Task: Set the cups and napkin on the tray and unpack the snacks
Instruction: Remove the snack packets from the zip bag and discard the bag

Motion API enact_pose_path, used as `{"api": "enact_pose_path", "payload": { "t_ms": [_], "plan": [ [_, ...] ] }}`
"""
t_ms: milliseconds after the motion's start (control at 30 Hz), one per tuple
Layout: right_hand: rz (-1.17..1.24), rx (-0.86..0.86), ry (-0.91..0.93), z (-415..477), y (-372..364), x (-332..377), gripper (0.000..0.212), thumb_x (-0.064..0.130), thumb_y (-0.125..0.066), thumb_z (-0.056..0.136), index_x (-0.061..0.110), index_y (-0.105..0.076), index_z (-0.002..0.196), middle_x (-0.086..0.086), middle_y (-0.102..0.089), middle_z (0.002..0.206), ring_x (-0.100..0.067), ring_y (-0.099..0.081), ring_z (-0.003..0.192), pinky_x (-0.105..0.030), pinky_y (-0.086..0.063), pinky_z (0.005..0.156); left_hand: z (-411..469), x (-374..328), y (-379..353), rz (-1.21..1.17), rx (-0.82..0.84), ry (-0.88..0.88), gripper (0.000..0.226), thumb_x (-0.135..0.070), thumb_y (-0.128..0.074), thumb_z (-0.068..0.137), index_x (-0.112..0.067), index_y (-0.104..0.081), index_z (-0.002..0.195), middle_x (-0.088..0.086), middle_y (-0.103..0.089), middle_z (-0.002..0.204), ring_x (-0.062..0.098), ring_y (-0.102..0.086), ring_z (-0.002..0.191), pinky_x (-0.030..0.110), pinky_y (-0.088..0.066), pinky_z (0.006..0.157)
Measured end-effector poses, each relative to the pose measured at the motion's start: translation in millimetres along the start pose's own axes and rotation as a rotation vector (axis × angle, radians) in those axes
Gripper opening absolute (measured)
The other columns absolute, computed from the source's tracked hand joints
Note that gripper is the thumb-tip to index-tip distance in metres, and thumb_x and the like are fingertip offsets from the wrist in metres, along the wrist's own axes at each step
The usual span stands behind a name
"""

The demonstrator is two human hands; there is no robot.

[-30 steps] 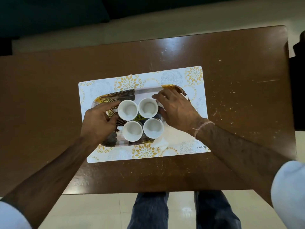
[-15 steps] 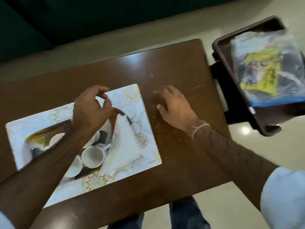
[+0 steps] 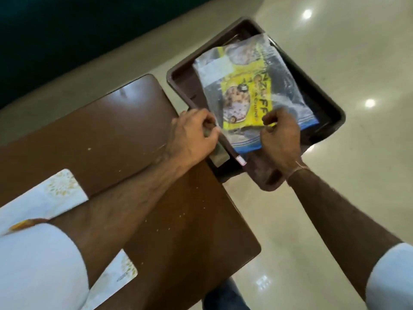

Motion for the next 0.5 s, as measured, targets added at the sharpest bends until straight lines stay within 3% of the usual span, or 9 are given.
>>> {"api": "enact_pose_path", "payload": {
  "t_ms": [167, 267, 400, 500],
  "plan": [
    [0.135, -0.157, -0.362, 14.4, 24.7, -60.4, 0.011, 0.009, -0.055, 0.079, 0.018, -0.061, 0.079, 0.007, -0.062, 0.076, -0.017, -0.058, 0.079, -0.027, -0.046, 0.078, 25.4, -72.1, -64.4, 0.231, 0.100, -0.227, 0.060, -0.066, -0.065, 0.069, -0.024, -0.061, 0.112, 0.001, -0.060, 0.108, 0.025, -0.054, 0.106, 0.044, -0.041, 0.089],
    [0.302, -0.180, -0.560, 10.4, 24.8, -83.7, 0.016, 0.008, -0.057, 0.081, 0.020, -0.066, 0.075, 0.001, -0.069, 0.076, -0.020, -0.067, 0.076, -0.032, -0.057, 0.077, 28.9, -93.7, -98.8, 0.450, 0.212, -0.269, 0.071, -0.066, -0.073, 0.064, -0.024, -0.051, 0.118, 0.004, -0.055, 0.115, 0.027, -0.050, 0.107, 0.046, -0.037, 0.088],
    [0.724, -0.059, -0.584, 9.7, 11.4, -83.6, 0.023, -0.009, -0.052, 0.092, 0.010, -0.065, 0.088, -0.010, -0.069, 0.079, -0.012, -0.067, 0.063, -0.022, -0.058, 0.060, 36.2, -96.5, -110.5, 0.556, 0.238, -0.225, 0.031, -0.035, -0.061, 0.086, -0.021, -0.056, 0.113, 0.005, -0.060, 0.116, 0.029, -0.051, 0.112, 0.046, -0.033, 0.091],
    [0.862, -0.046, -0.518, 15.1, 10.2, -77.2, 0.029, -0.018, -0.048, 0.090, 0.005, -0.062, 0.099, -0.006, -0.068, 0.084, -0.012, -0.066, 0.072, -0.022, -0.054, 0.067, 40.1, -93.7, -99.7, 0.390, 0.162, -0.172, 0.015, -0.028, -0.053, 0.090, -0.019, -0.057, 0.101, 0.003, -0.066, 0.100, 0.028, -0.059, 0.099, 0.045, -0.038, 0.089]
  ]
}}
Point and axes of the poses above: each hand's wrist, its own z-axis towards the middle knuckle, its own y-axis out of the back of the hand, x = y × z, the point moved 5 cm from there along z, towards the middle knuckle
